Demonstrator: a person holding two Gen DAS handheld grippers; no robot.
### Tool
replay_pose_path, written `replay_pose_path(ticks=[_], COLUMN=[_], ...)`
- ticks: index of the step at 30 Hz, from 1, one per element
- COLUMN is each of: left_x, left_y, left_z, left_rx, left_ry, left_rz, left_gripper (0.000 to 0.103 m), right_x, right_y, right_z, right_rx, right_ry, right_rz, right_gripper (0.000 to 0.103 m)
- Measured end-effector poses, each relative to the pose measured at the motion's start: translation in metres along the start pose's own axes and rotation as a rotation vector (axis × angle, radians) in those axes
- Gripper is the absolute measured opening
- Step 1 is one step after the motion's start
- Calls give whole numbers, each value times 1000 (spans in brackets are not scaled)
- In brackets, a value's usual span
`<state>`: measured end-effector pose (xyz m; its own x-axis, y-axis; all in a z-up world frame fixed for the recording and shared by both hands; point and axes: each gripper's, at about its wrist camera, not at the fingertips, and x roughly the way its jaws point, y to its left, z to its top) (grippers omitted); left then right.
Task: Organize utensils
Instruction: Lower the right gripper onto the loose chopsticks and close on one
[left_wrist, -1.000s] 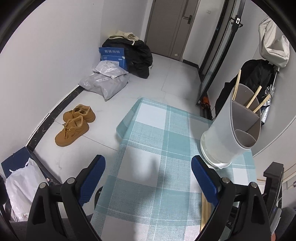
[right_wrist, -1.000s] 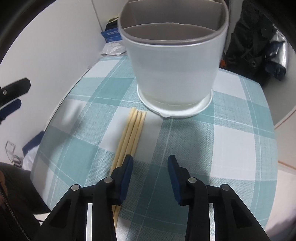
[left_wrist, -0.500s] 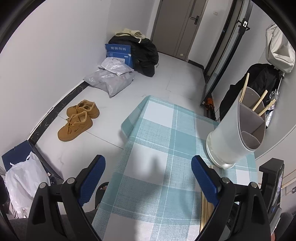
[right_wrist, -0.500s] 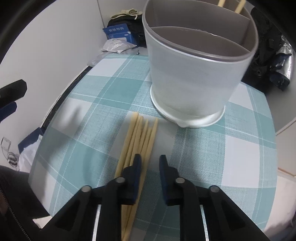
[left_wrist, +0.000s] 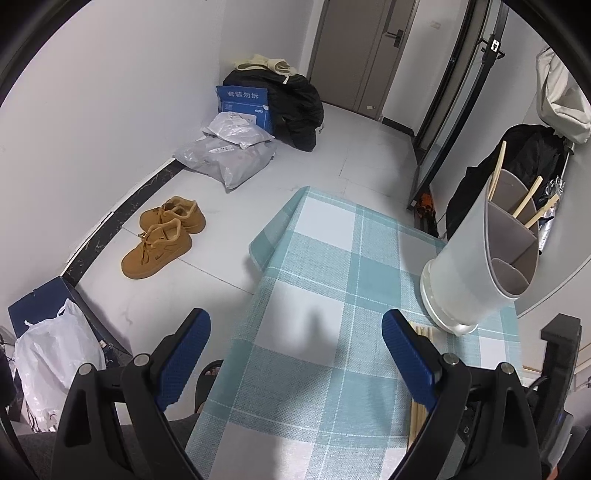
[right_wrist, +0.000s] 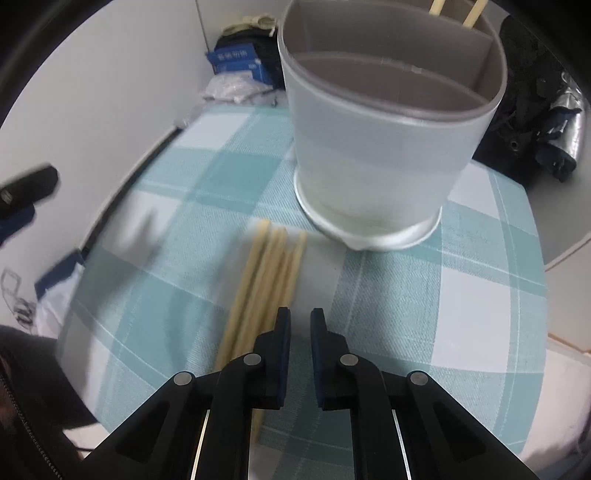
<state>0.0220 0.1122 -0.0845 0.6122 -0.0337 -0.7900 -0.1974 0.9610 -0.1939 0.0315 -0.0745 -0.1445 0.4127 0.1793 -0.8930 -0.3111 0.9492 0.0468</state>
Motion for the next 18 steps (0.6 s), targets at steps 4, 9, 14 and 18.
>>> replay_pose_path(ticks=[4,9,14,18], left_x=[1,4,5,6], left_y=[1,-1,3,4], left_z=[0,1,2,1], left_rx=[-9,-10,-26,-38], left_ry=[5,16,23,29], left_rz=[0,-3,1,3], left_gripper=[91,91,91,91], right_x=[10,12,16,22], right_y=[10,10,8,12], right_z=[0,5,9,14], right_rx=[-36,-31,-34,-46], right_ry=[31,38,44,63], right_rz=[-23,-61,-59,-53], right_gripper=[10,9,9,9])
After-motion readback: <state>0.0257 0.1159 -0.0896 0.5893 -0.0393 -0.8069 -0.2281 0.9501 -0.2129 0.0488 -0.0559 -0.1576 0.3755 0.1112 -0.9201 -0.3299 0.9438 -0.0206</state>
